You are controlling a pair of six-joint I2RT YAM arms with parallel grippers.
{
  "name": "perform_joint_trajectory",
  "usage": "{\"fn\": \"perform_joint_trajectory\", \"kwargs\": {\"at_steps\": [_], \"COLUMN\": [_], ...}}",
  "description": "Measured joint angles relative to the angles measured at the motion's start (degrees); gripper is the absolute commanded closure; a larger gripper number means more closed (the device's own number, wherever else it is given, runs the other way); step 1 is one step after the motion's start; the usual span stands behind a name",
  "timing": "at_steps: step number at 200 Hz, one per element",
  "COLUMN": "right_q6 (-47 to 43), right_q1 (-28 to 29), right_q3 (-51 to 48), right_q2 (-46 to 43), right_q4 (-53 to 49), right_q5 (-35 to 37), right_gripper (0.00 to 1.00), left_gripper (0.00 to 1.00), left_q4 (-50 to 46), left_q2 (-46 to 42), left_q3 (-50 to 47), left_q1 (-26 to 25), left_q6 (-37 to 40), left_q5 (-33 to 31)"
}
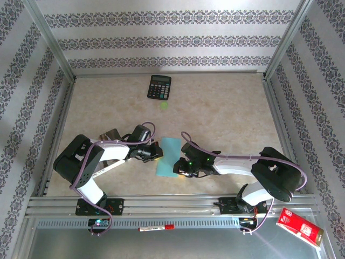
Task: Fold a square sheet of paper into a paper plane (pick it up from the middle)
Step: Fold the triangle a second time at the center of the table.
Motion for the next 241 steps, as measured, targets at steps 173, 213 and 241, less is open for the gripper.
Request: {"fn": "perform_joint_trajectory", "kwargs": {"at_steps": [173, 213, 241], "right_q6": [0.4, 0.3, 0.2], "right_q1": [1.2, 1.2, 1.1], "right_q3": [-2.1, -3.0, -3.0], "right_q2": [0.4, -0.9, -0.9], "right_q4": [13.5, 13.8, 14.2], "right_q5": [0.4, 1.5, 1.6], "right_gripper": [0.65, 0.61, 0.59], "left_gripper": [1.00, 1.00, 1.00], "left_q4": [1.6, 1.6, 1.6], "left_q2": [0.4, 0.4, 0.4], "left_q3": [-0.5, -0.5, -0.5], "left_q1": [0.0, 0.0, 0.0], "left_q6": [0.3, 0.6, 0.7], "left_q5": [0.7, 0.8, 0.7]}}
